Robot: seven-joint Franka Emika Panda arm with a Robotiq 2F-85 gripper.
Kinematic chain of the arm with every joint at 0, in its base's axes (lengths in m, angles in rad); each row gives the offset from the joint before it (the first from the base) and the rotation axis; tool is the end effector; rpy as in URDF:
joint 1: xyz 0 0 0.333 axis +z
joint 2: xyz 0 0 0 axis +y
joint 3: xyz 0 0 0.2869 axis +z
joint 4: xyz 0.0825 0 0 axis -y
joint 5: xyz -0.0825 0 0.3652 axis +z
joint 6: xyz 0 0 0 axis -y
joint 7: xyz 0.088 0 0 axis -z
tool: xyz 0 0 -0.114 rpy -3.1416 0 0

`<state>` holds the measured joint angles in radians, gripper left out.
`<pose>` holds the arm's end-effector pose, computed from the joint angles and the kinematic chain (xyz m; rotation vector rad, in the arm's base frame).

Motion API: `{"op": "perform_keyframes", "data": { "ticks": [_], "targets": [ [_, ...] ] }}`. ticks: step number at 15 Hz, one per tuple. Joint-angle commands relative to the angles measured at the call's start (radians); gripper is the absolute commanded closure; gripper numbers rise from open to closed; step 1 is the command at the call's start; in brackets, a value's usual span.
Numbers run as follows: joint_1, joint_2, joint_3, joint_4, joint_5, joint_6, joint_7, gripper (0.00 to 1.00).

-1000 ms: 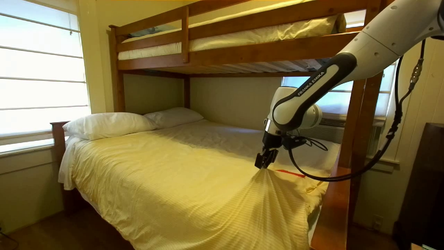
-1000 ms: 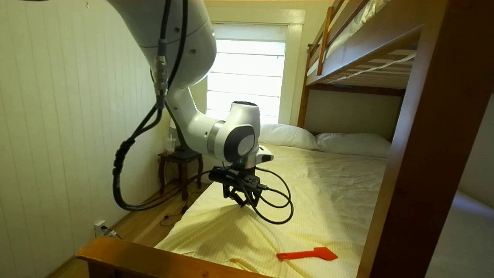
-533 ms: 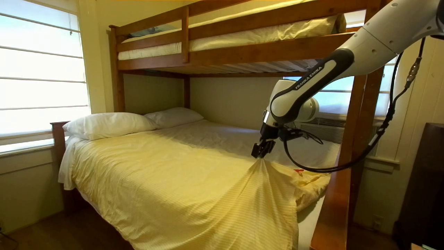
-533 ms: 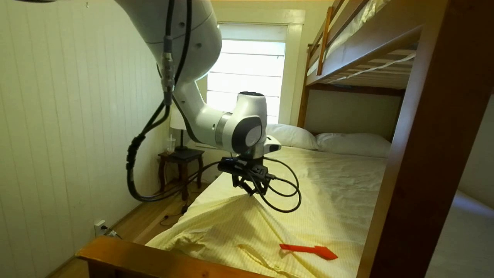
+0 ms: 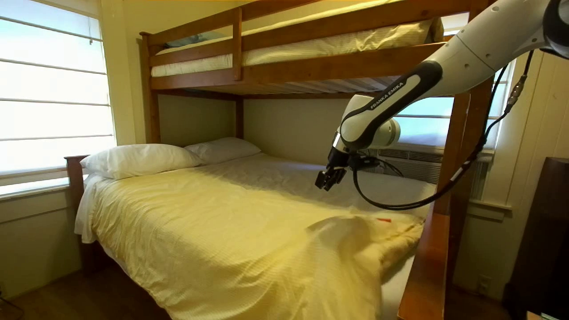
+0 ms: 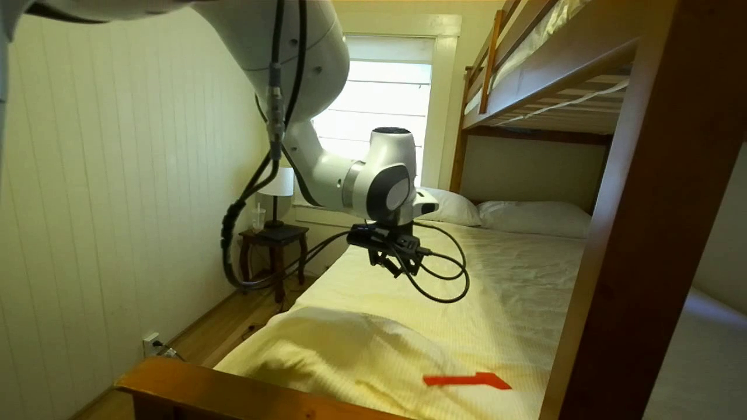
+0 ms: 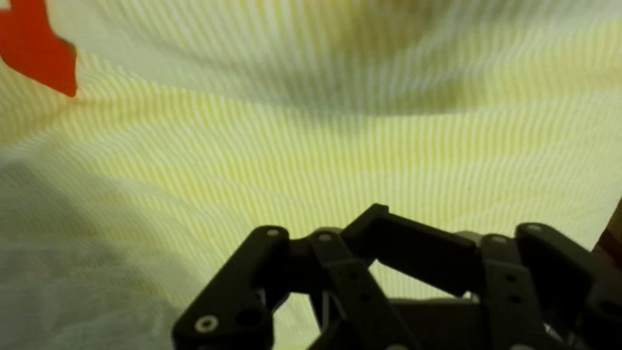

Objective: Pull the bottom-left corner of the backwards

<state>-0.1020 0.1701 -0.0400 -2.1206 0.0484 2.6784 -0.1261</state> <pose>0.5774 -0.0834 0.3508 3.0536 -0.0810 0.5994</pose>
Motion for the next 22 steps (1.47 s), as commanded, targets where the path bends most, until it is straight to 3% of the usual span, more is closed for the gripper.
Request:
{"op": "perform_keyframes", "data": {
  "ticks": [1, 5, 7, 14, 18, 22],
  "targets": [
    [-0.005, 0.058, -0.033, 0.094, -0.022, 0.051, 0.036, 1.0],
    [-0.016, 0.077, -0.043, 0.131, -0.004, 0.018, 0.023, 1.0],
    [-0.016, 0.056, -0.036, 0.113, -0.007, -0.079, 0.003, 0.74],
    [-0.011, -0.065, -0.033, 0.083, -0.035, -0.503, -0.07, 0.27],
    [-0.008, -0.129, -0.037, 0.059, -0.041, -0.654, -0.09, 0.0],
    [0.001, -0.175, -0.034, 0.017, -0.042, -0.726, -0.062, 0.0]
  ]
}}
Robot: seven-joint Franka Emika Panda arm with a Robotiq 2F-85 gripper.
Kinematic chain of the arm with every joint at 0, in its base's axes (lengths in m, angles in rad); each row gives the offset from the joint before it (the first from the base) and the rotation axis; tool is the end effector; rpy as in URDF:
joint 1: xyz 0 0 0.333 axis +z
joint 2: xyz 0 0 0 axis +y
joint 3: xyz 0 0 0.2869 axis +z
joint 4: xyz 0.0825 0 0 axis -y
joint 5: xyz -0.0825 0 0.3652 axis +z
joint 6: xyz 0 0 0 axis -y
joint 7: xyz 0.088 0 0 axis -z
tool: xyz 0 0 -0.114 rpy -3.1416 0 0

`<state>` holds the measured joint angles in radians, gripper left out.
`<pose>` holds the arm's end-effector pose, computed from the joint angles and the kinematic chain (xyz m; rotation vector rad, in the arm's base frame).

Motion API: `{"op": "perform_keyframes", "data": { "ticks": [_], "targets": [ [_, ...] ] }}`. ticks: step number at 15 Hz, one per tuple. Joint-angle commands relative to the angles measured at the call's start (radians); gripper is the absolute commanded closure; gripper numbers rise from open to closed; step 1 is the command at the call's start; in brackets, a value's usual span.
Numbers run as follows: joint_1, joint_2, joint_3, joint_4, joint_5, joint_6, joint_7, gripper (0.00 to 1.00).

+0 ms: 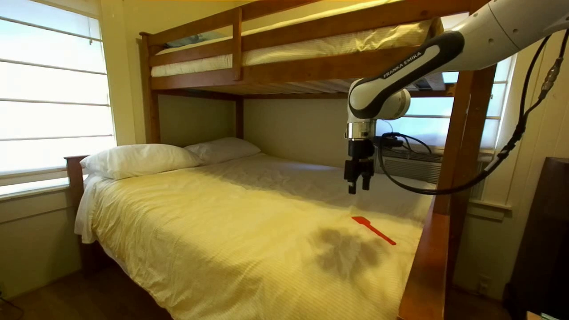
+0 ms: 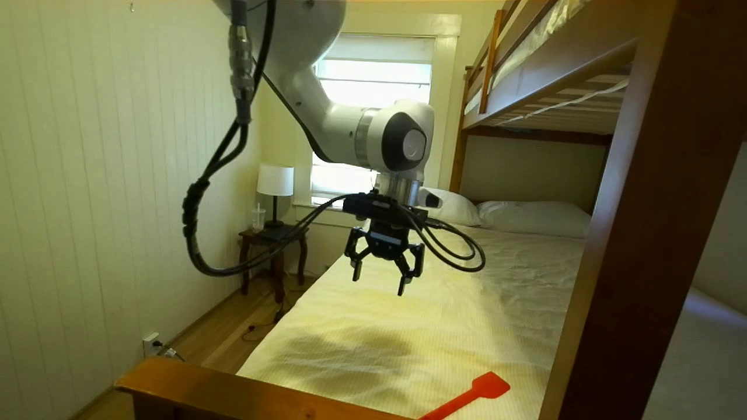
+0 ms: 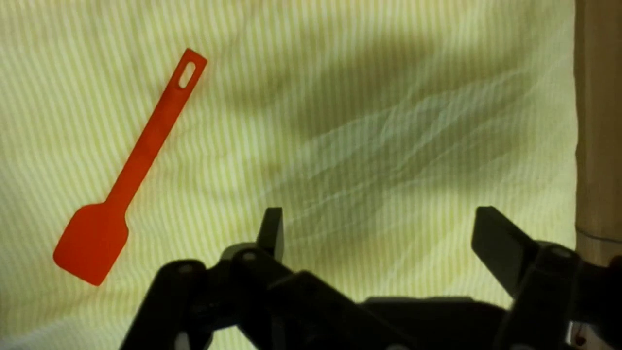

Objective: Pull the bottom-left corner of the backwards

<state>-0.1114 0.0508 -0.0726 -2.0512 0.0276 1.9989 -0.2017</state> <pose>0.5209 -0.0948 0.3791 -3.0978 -0.0075 0.1504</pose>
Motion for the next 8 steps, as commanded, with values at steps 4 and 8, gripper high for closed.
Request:
{"op": "perform_keyframes", "data": {
  "ticks": [4, 8],
  "targets": [
    [0.009, -0.033, -0.006, -0.035, 0.0, -0.056, 0.01, 0.0],
    [0.01, -0.043, -0.006, -0.044, 0.0, -0.073, 0.016, 0.0]
  ]
}}
